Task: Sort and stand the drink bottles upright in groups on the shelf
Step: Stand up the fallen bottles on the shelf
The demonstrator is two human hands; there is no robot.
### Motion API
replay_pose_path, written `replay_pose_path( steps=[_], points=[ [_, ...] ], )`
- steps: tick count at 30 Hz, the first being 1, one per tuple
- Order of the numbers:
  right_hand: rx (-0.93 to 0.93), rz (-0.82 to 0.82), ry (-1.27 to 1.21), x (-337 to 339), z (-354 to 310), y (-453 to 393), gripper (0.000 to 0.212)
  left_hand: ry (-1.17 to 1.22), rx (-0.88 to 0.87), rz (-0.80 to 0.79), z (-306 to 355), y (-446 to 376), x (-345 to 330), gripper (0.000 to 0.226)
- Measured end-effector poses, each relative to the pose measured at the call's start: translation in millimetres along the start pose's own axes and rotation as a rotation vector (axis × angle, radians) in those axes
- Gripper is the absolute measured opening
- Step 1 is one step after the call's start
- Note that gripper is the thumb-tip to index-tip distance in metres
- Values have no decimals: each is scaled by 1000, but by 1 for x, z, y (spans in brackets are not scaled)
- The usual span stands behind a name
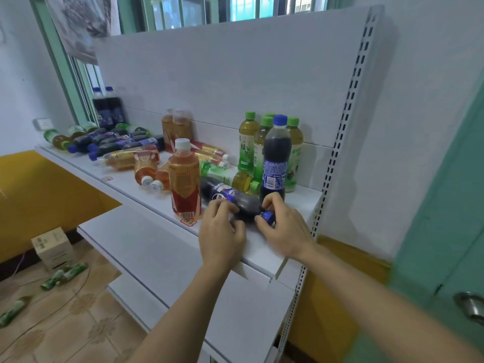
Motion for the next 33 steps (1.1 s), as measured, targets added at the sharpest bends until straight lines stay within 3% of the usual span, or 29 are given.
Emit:
replay_pose_path(
  steps=[2, 5, 8, 13, 21, 28, 31, 33],
  points=[
    [36, 63, -39, 12, -4, 1, 20, -15, 37, 14, -8, 10, 3, 9],
    [110, 223, -11, 44, -9, -16, 12, -84, -90, -50, -17, 23, 8, 30],
    [172, 290, 160, 75, -18, -48, 16, -175, -112, -120, -25, 23, 10, 25],
    [234, 164, 415, 99, -36, -107, 25, -238, -111, -159, -26, 20, 8, 27],
    [32, -188, 455, 79, -56, -184, 37, -326, -119, -260, -20, 18, 16, 29],
    [-7, -152, 476, 84, -62, -174, 43, -317, -110, -394, -12, 14, 28, 23],
    [107, 26, 472, 83, -71, -157, 36, -308, -144, -521, -10, 0, 43, 23],
    [222, 61, 405, 74, -82, -143, 31, -322, -190, -584, -10, -13, 58, 19]
  ],
)
Point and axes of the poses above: each hand's wrist, its own y-axis away from the middle knuckle, its own x-axis out of the back of the hand, z = x × y, the point moved 1 cm from there along -y, towards the middle knuckle, and after that the axes turned 13 degrees about x, right-handed, at the moved point
